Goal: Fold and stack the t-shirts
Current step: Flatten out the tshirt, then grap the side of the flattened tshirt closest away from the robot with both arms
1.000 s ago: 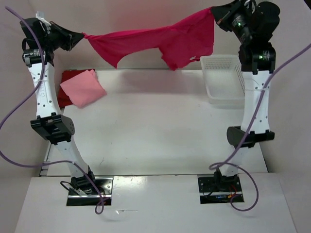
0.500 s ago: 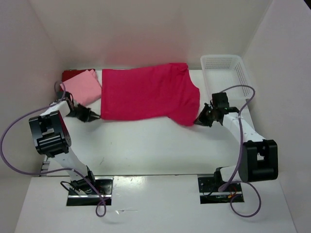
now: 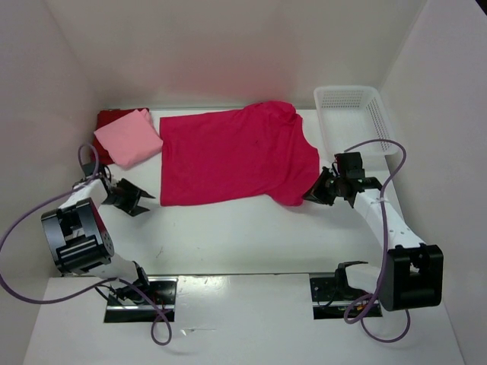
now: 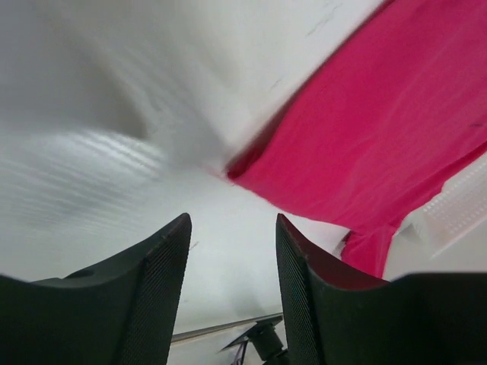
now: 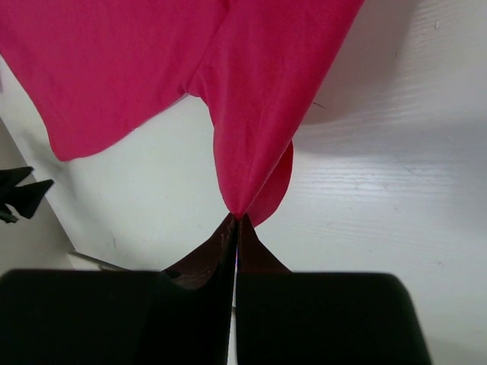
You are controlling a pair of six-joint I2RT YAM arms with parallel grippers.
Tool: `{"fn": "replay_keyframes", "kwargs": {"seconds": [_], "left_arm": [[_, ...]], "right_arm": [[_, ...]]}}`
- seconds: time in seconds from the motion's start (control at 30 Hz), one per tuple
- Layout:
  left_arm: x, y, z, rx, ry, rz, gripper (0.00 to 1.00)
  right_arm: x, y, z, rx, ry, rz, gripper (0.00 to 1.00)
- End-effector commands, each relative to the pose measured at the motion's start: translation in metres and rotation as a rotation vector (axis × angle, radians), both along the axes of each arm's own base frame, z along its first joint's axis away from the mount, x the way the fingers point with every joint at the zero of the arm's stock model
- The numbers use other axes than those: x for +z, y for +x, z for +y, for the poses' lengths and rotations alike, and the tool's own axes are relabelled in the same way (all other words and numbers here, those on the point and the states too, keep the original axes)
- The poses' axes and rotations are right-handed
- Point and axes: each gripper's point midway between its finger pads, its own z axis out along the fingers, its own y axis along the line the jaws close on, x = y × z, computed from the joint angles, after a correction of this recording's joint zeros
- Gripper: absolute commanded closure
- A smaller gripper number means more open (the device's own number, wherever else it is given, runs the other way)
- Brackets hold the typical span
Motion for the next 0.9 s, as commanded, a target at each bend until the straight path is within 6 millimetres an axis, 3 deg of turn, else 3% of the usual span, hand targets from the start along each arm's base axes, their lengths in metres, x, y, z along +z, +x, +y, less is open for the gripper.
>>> {"fn": "replay_keyframes", "kwargs": {"seconds": [0.0,0.17,0.3,0.43,0.47,0.63,0.87], "left_arm": [[-0.017,-0.019,-0.019,-0.058,-0.003,0.040,0.44],[-0.039,-0.013,-0.034,-0.102,-0.035,0.072,0.42],[-0.037,0.003,-0.048,-0.114,-0.033,0.055,0.41],[-0.039,0.008,-0.045,-0.061,-0.016,0.065,0.42],[-0.038,0.013,-0.044,-0.061,-0.010,0.047,0.44],[-0.045,0.021,-0.034,-0.012,0.031,0.056,0.73],[-0.037,0.039,-0.027,0.012,0.049,-0.002,0.98]], "right_arm": [[0.012,-0.005,0.000,-0.008,0.015,-0.027,1.00],[0.012,-0.002,0.001,-0.002,0.023,-0.034,1.00],[0.013,0.000,0.002,-0.002,0.024,-0.044,1.00],[0.013,0.000,0.002,-0.002,0.024,-0.044,1.00],[0.013,0.000,0.002,-0.002,0.024,-0.044,1.00],[0.016,0.000,0.002,-0.009,0.029,-0.049,1.00],[0.022,-0.011,0.004,-0.016,0.027,-0.042,1.00]]}}
